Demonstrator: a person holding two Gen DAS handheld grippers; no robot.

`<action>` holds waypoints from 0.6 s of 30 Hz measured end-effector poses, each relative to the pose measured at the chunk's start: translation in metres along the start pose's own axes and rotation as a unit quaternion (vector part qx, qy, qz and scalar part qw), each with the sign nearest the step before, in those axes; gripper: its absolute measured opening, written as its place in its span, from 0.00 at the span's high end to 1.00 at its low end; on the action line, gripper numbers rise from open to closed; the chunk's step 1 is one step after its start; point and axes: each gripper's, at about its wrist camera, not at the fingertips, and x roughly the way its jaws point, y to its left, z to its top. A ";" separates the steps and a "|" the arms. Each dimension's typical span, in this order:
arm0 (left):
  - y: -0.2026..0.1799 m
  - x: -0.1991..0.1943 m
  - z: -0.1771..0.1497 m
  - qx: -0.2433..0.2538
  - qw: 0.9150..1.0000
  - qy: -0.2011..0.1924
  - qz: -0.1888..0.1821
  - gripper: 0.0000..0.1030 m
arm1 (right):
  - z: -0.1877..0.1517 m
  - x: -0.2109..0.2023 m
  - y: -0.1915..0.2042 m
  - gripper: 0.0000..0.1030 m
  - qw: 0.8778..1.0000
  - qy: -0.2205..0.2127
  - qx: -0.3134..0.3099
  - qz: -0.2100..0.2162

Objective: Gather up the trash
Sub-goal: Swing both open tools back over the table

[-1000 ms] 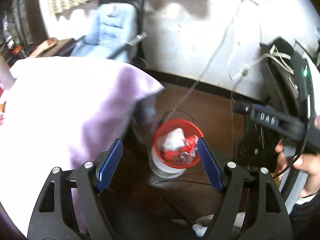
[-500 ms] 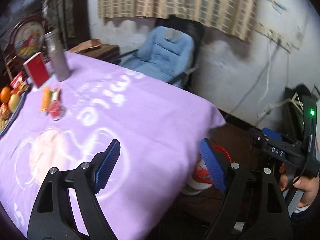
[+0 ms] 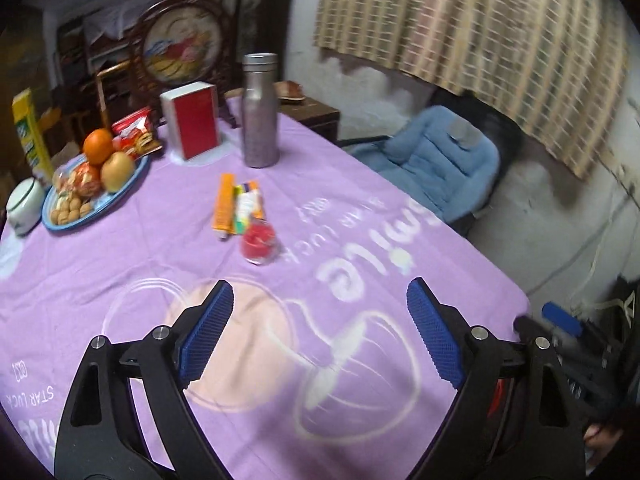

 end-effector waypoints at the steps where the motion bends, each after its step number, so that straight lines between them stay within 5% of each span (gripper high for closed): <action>1: 0.010 0.002 0.005 -0.012 1.000 -0.004 0.006 0.17 | 0.004 0.004 0.009 0.30 1.000 0.001 -0.010 0.006; 7: 0.069 0.027 0.009 -0.086 0.996 0.002 0.032 0.14 | 0.026 0.033 0.057 0.28 0.998 0.016 -0.057 0.025; 11: 0.117 0.057 -0.003 -0.158 0.984 0.038 0.068 0.14 | 0.032 0.055 0.081 0.28 0.996 0.029 -0.083 0.024; 13: 0.140 0.062 -0.006 -0.195 0.979 0.040 0.046 0.14 | 0.036 0.070 0.094 0.28 0.995 0.038 -0.092 0.025; 18: 0.167 0.071 -0.012 -0.221 0.972 0.041 0.072 0.14 | 0.041 0.106 0.129 0.27 0.991 0.053 -0.120 0.034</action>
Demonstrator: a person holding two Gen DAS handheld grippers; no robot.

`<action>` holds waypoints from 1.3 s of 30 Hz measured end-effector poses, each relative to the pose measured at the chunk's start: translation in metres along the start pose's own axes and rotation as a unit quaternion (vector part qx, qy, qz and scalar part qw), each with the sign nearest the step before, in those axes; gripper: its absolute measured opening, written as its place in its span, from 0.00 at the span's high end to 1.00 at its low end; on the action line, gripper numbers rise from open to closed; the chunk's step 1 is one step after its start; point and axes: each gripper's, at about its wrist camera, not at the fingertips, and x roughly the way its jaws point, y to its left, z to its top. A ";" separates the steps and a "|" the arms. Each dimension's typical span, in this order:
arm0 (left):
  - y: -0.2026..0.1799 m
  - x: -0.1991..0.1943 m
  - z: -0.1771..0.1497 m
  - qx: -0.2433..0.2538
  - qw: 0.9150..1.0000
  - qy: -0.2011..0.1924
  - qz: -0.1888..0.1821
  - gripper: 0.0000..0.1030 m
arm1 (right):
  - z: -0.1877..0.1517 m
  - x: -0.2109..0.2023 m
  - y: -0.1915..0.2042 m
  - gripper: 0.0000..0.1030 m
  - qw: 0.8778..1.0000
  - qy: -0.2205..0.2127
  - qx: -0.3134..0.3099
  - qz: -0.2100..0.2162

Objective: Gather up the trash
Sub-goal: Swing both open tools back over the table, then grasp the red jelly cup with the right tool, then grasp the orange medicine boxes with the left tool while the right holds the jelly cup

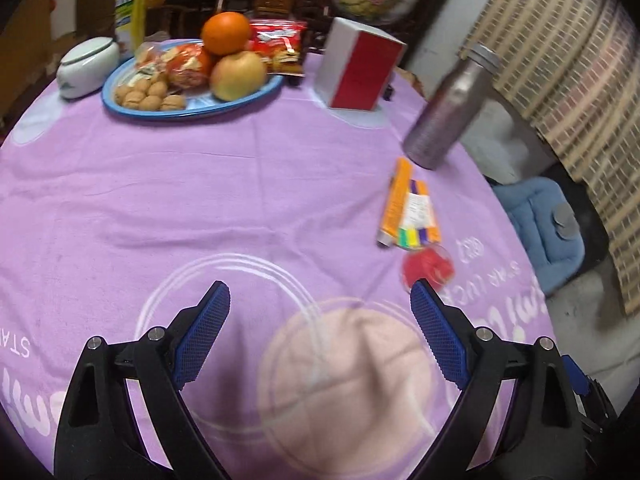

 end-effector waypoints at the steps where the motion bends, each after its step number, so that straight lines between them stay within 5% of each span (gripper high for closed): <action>1: 0.002 0.004 0.000 0.000 1.000 0.002 0.005 0.14 | 0.002 0.007 0.004 0.27 1.000 0.003 -0.004 0.002; 9: 0.001 0.020 0.010 0.025 0.999 -0.033 -0.002 0.14 | 0.024 0.062 0.054 0.22 0.997 0.036 -0.063 -0.003; 20: 0.030 0.043 0.016 -0.039 0.999 -0.003 0.022 0.14 | 0.028 0.127 0.091 0.19 0.992 0.093 -0.079 0.010; 33: 0.043 0.040 0.019 -0.065 0.997 -0.005 0.034 0.14 | 0.048 0.146 0.094 0.18 0.996 0.070 -0.062 -0.004; 35: 0.040 0.042 0.018 -0.060 0.998 -0.001 0.028 0.14 | 0.052 0.148 0.091 0.23 0.996 0.067 -0.056 -0.008; 37: 0.035 0.044 0.017 -0.051 0.998 0.003 0.027 0.14 | 0.054 0.148 0.088 0.44 0.997 0.063 -0.054 -0.006; 39: 0.031 0.044 0.016 -0.043 0.999 0.002 0.027 0.14 | 0.057 0.144 0.082 0.44 0.997 0.058 -0.047 -0.012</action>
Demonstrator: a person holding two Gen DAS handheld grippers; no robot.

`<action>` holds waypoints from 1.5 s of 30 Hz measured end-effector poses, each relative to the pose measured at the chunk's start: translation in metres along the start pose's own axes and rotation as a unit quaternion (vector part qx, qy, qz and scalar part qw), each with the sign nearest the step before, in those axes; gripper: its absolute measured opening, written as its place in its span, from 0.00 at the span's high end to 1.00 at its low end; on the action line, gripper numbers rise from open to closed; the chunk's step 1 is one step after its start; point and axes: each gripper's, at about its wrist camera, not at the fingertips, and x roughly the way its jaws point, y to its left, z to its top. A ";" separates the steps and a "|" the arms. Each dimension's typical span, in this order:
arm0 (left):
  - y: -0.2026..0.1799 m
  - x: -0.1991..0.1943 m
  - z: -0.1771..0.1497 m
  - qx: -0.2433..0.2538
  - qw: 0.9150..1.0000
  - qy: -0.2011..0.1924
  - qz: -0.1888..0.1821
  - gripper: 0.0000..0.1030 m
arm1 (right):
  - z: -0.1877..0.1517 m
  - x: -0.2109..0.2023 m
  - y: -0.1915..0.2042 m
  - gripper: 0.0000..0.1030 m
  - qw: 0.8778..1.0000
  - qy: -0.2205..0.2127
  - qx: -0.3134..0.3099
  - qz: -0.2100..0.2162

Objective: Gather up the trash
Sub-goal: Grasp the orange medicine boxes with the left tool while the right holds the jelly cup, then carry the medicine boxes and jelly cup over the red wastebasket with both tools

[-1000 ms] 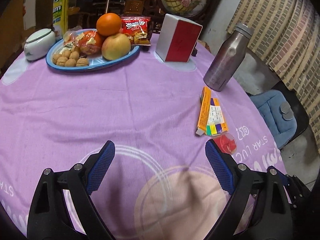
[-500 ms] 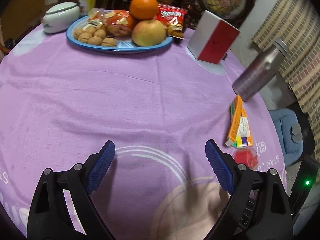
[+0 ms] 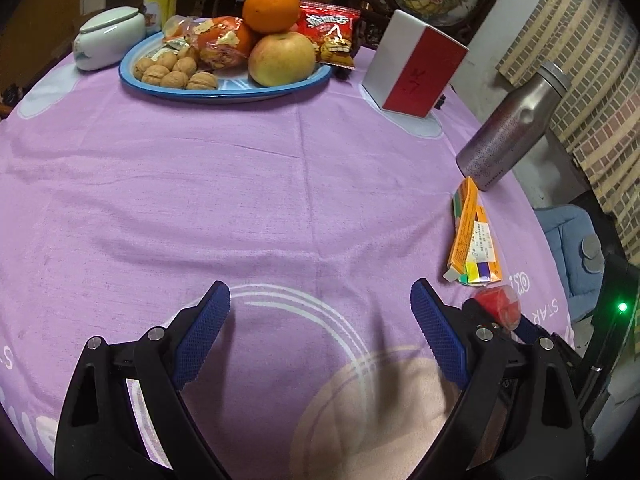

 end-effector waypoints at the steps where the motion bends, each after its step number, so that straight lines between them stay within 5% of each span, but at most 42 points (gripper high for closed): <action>1: -0.003 0.000 0.000 0.005 1.000 -0.001 -0.001 0.14 | -0.001 -0.003 -0.002 0.44 1.000 -0.004 0.003 0.001; 13: -0.049 0.006 -0.018 0.062 0.997 0.008 -0.035 0.14 | -0.066 -0.068 -0.067 0.45 1.000 -0.011 0.012 0.016; 22: -0.111 0.039 0.030 0.115 0.993 -0.001 -0.002 0.16 | -0.071 -0.094 -0.096 0.45 0.997 -0.042 0.026 0.052; 32: -0.131 0.100 0.030 0.134 0.989 0.061 0.017 0.55 | -0.071 -0.093 -0.120 0.45 0.996 -0.049 0.039 0.062; 33: -0.134 0.100 0.029 0.143 0.988 0.056 0.022 0.72 | -0.072 -0.093 -0.121 0.45 0.996 -0.050 0.041 0.064; 35: -0.139 0.098 0.026 0.154 0.986 0.060 0.014 0.80 | -0.073 -0.093 -0.122 0.45 0.995 -0.051 0.044 0.068; 45: -0.144 0.021 -0.005 0.169 0.985 0.020 -0.001 0.80 | -0.097 -0.123 -0.127 0.45 0.993 -0.070 0.060 0.073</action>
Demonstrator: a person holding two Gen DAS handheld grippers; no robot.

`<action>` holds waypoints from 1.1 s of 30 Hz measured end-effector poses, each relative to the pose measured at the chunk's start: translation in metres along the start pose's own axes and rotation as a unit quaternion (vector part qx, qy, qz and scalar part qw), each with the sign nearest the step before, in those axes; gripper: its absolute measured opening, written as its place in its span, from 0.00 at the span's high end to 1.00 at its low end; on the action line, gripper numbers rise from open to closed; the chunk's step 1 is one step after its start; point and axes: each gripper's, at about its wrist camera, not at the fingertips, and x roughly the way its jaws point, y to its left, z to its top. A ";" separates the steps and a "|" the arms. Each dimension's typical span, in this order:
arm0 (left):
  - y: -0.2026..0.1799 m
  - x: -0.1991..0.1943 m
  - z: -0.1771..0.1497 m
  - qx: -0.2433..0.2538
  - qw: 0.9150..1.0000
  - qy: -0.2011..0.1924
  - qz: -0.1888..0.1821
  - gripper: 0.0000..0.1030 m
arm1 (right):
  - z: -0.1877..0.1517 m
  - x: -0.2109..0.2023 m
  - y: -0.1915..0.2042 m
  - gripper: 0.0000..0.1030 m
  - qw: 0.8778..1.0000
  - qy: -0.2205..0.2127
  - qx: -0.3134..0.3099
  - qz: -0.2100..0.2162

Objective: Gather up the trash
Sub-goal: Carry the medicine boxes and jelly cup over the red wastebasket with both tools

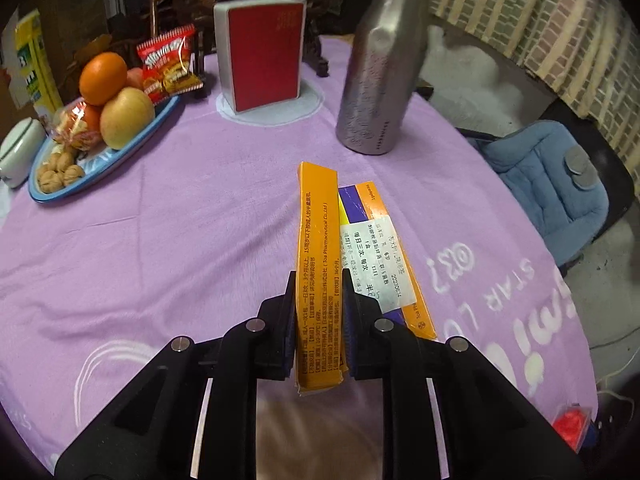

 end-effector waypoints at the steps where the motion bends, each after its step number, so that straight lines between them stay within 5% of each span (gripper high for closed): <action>1: -0.004 -0.010 -0.007 0.007 1.000 -0.003 -0.006 0.80 | -0.004 -0.005 0.000 0.45 1.000 -0.001 0.002 -0.001; 16: -0.042 -0.114 -0.132 0.057 0.995 -0.034 -0.068 0.80 | -0.092 -0.080 -0.024 0.45 0.998 -0.008 0.040 -0.053; 33: -0.073 -0.134 -0.209 0.106 0.990 -0.038 -0.079 0.80 | -0.148 -0.126 -0.052 0.45 0.991 -0.037 0.072 -0.105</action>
